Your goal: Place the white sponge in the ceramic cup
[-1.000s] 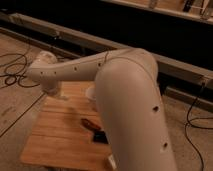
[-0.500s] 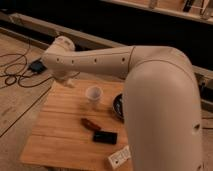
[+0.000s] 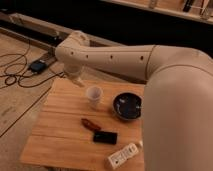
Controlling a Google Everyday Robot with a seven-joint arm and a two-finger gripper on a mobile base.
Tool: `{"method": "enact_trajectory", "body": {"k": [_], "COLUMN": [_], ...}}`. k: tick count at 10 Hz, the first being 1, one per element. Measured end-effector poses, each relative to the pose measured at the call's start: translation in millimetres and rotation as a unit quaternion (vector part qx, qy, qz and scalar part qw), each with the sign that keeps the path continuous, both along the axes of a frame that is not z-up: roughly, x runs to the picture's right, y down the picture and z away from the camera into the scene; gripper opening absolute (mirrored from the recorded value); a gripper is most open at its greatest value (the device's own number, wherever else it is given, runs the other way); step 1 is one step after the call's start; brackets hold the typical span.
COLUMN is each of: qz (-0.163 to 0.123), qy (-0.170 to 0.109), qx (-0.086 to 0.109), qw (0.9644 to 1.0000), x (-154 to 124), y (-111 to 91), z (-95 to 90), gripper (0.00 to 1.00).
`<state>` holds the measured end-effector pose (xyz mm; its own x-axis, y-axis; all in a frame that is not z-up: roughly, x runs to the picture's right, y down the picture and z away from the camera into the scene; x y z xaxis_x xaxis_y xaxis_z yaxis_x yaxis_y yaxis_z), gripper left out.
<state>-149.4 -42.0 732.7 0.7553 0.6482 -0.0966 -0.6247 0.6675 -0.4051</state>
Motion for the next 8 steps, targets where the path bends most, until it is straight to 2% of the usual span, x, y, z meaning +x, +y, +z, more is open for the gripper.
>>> {"method": "enact_trajectory", "body": {"k": [2, 6, 8], "qz": [0.014, 0.036, 0.046], "qy": [0.014, 0.038, 0.048], "qx": [-0.029, -0.071, -0.081], "qw": [0.9994, 0.9961, 0.9945], "x": [20, 53, 64], "y": [12, 29, 35], "z": [0.0, 9.2, 20.2], "gripper": [0.0, 0.02, 0.21]}}
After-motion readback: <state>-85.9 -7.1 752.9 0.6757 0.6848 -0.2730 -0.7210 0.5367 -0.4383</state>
